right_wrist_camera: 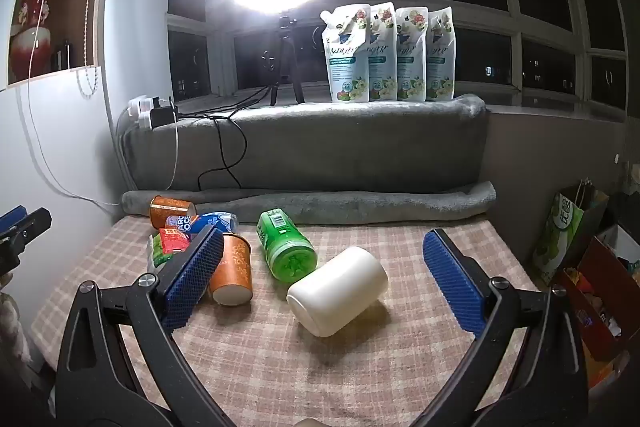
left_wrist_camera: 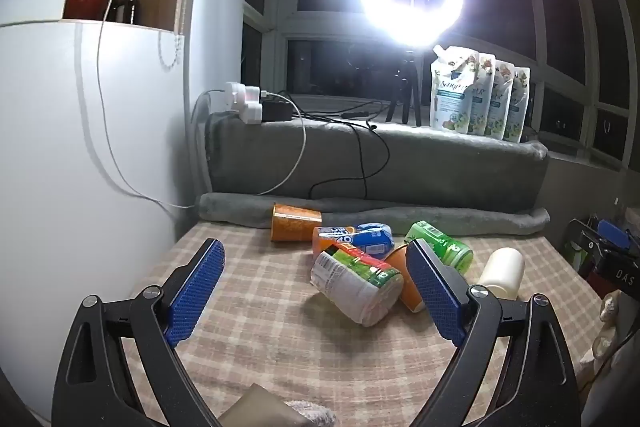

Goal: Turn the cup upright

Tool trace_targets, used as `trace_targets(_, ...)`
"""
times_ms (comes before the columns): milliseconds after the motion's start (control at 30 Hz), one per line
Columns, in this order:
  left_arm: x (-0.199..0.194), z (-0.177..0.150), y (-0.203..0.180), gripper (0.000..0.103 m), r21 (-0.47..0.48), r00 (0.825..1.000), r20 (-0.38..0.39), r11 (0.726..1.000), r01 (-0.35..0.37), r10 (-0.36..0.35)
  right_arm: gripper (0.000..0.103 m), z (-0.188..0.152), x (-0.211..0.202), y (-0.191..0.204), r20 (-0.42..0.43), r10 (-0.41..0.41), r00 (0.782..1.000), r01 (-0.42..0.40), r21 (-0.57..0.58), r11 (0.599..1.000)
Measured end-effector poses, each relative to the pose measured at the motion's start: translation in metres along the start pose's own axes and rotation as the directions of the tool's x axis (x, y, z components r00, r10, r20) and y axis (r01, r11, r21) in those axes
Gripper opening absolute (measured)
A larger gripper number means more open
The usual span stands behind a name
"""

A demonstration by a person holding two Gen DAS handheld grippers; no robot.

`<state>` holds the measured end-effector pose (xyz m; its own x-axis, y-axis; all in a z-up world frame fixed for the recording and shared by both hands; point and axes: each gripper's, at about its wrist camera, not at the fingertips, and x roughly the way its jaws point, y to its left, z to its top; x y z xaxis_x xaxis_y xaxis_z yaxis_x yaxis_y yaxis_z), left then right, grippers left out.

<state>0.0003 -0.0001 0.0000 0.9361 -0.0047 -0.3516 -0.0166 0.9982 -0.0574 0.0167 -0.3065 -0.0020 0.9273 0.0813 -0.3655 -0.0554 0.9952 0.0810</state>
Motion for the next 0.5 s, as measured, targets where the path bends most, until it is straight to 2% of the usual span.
trace_targets(33, -0.0007, -0.0002, 0.0002, 0.092, -0.006, 1.000, 0.016, 1.000, -0.003, 0.003, 0.102, -0.0001, 0.0003, 0.0006, -0.002, -0.005, 1.000, 0.005, -0.009, 1.000)
trace_targets(500, 0.0012, -0.0007, 0.0038, 0.092, -0.005, 1.000, 0.001, 1.000, -0.007, 0.007, 0.102, -0.0009, 0.0014, 0.0022, -0.005, -0.008, 1.000, 0.008, -0.016, 1.000)
